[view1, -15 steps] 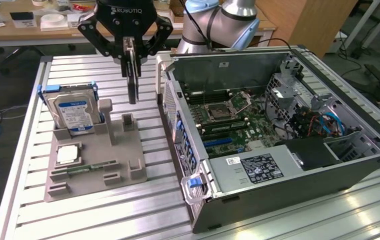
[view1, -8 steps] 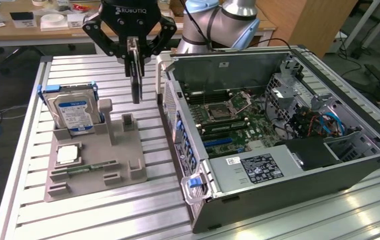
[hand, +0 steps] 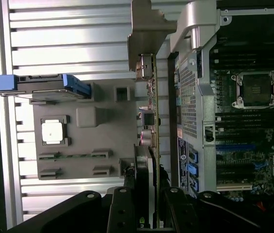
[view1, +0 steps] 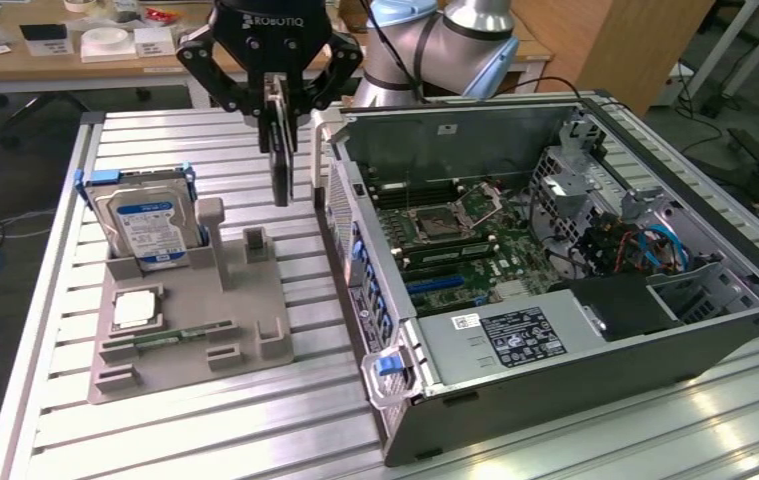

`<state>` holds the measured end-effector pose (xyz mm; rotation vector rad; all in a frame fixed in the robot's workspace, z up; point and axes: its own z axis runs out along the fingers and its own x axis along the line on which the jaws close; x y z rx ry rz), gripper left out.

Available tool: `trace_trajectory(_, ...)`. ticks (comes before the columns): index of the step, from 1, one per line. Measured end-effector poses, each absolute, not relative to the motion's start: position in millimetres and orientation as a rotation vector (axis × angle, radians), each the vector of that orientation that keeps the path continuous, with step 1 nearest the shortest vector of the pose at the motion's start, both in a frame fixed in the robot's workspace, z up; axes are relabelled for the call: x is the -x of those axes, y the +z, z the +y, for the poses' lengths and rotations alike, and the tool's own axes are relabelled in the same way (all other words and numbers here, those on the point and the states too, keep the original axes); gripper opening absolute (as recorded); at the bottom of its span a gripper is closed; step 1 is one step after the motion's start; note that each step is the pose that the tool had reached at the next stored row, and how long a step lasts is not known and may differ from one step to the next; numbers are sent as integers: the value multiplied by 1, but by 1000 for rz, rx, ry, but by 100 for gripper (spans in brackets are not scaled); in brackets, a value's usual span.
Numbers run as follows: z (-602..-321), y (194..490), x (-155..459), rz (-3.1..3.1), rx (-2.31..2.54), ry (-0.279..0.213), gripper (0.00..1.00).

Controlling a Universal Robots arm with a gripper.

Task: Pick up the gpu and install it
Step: 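Pick up the gpu and move the gpu toward the slot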

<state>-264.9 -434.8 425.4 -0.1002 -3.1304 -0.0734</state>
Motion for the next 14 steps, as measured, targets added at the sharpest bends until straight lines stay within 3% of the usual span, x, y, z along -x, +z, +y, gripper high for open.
trace_trajectory(14,-435,425,251,-3130,100,-73,28)
